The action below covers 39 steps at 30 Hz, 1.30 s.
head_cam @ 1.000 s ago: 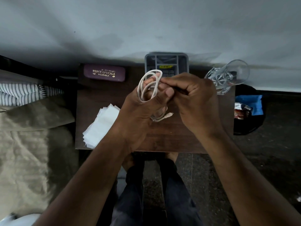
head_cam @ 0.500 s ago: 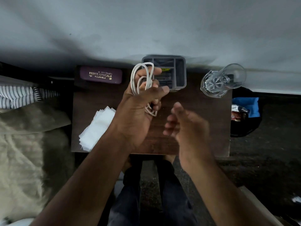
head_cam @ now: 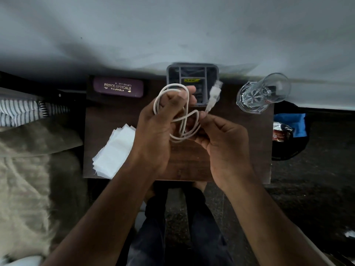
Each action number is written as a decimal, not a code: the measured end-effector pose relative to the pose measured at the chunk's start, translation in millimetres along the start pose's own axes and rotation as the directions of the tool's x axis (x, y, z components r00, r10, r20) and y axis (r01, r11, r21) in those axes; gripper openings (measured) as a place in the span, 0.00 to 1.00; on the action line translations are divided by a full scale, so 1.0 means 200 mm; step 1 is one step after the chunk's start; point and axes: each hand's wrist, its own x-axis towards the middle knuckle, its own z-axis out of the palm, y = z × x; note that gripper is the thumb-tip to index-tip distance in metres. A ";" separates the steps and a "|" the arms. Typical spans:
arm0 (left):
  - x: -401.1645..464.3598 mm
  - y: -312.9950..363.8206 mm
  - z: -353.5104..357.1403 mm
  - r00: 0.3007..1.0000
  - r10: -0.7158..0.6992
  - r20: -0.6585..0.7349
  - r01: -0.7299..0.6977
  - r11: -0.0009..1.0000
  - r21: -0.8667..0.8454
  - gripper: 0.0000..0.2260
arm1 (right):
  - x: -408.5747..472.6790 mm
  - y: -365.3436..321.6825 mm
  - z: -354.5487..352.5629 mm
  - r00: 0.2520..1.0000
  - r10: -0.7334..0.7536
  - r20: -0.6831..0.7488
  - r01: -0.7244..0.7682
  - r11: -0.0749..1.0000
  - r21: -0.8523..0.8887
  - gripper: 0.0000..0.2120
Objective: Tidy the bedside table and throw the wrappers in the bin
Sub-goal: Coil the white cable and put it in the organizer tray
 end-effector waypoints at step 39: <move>0.10 0.06 -0.06 0.940 -0.119 0.321 0.028 0.961 0.275 0.16 | 0.19 -0.21 -0.10 0.808 0.251 0.533 -0.126 0.957 -0.260 0.13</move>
